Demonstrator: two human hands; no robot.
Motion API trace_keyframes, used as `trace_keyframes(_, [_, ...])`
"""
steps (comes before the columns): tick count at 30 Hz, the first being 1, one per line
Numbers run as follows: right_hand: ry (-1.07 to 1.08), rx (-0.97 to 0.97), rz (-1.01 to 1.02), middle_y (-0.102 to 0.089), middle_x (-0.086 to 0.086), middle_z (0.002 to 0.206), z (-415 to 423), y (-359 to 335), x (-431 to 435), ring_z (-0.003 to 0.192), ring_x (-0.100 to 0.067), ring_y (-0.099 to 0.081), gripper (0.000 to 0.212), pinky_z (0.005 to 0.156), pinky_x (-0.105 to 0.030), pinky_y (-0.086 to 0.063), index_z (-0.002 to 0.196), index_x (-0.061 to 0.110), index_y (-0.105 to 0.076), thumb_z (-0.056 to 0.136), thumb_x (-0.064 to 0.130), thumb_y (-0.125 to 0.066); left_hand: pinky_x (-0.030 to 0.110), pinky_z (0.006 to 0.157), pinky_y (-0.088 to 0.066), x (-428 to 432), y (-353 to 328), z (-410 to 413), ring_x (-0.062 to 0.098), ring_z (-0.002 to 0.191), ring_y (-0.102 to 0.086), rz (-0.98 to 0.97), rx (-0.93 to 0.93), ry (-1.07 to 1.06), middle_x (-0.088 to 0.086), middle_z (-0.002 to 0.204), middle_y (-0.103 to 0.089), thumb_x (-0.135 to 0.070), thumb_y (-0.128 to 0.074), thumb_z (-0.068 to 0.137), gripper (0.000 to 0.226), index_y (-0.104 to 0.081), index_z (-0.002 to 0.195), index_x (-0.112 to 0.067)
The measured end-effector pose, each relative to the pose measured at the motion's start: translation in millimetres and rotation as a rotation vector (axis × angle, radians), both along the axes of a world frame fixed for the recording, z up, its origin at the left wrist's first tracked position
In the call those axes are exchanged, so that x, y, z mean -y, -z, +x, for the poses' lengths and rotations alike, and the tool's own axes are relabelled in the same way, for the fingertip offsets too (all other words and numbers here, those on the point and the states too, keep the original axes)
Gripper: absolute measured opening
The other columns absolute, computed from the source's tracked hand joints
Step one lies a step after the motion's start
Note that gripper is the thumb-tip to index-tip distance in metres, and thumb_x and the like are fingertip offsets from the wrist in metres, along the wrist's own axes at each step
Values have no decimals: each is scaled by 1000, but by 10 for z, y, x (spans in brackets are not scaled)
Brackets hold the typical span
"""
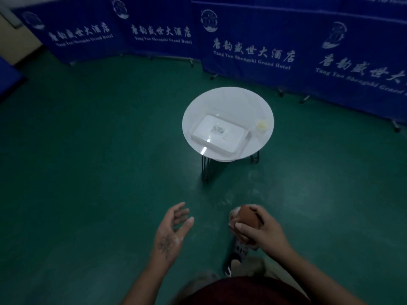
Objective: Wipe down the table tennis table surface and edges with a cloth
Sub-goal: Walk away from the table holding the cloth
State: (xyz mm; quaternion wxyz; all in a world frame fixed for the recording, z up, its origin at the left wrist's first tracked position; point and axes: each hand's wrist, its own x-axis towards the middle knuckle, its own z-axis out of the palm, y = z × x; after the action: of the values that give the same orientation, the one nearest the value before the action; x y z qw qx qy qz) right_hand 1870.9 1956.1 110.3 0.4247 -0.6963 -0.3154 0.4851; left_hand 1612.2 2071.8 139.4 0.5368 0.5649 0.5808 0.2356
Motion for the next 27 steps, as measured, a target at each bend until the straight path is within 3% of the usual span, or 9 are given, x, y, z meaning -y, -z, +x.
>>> trace_keyframes(2, [-44, 33, -21, -74, 21, 112, 202, 0, -365, 102, -4, -72, 52, 87, -33, -60, 114, 52, -66, 66, 61, -85, 32, 106, -53, -316, -5, 125, 8, 116, -71, -4, 20, -32, 0, 128, -73, -7, -77, 99, 43, -62, 134, -27])
trace_keyframes(6, [-79, 78, -48, -73, 25, 108, 462, -60, -950, 98, -2, -72, 54, 77, -17, -56, 112, 56, -65, 60, 50, -81, 19, 98, -54, -720, -6, 338, 0, 112, -71, -15, 36, -45, -1, 128, -73, -8, -77, 99, 43, -62, 135, -27])
trace_keyframes(9, [-69, 63, -64, -74, 24, 106, 581, -66, -1412, 94, -5, -73, 58, 71, -21, -58, 111, 55, -65, 55, 42, -77, 15, 94, -55, -1097, 67, 488, -2, 110, -71, -23, 34, -29, 0, 128, -73, -7, -78, 98, 44, -62, 134, -27])
trace_keyframes(14, [6, 71, -102, -74, 21, 97, 721, -10, -2091, 78, -9, -74, 53, 57, -31, -59, 106, 50, -64, 55, 47, -78, 14, 95, -54, -1898, 166, 690, -2, 113, -70, -50, 38, 60, -2, 131, -72, -12, -78, 100, 47, -61, 142, -21])
trace_keyframes(17, [85, 108, -114, -74, 11, 96, 797, -22, -2621, 71, -13, -74, 46, 49, -30, -56, 103, 49, -67, 62, 39, -86, 12, 93, -54, -2599, 188, 787, -3, 113, -70, -46, 64, 104, -2, 131, -72, -11, -78, 99, 45, -61, 140, -23])
trace_keyframes(19, [111, 160, -137, -68, 2, 109, 845, -27, -2876, 77, -16, -73, 46, 54, -27, -56, 105, 45, -68, 72, 23, -91, 13, 94, -54, -2981, 157, 833, -3, 113, -70, -53, 72, 137, -2, 131, -72, -12, -78, 100, 44, -62, 139, -25])
trace_keyframes(22, [90, 276, -190, -58, 3, 118, 894, 17, -3253, 98, -8, -64, 51, 74, -27, -54, 112, 47, -67, 66, 31, -83, 15, 95, -55, -3516, 167, 861, -2, 114, -70, -62, 75, 177, -7, 130, -73, -24, -84, 97, 45, -62, 136, -31])
trace_keyframes(24, [87, 296, -213, -54, 7, 120, 904, 48, -3462, 98, -6, -61, 58, 72, -26, -53, 116, 48, -67, 59, 34, -70, 18, 98, -55, -3805, 164, 897, -1, 115, -70, -58, 74, 196, -9, 130, -73, -31, -84, 95, 48, -62, 138, -30])
trace_keyframes(27, [128, 285, -246, -54, 8, 119, 981, 97, -3744, 97, -7, -62, 57, 66, -21, -54, 114, 49, -65, 61, 28, -67, 28, 104, -56, -4154, 185, 1004, 7, 120, -71, -64, 57, 208, -6, 132, -73, -21, -80, 99, 46, -61, 141, -27])
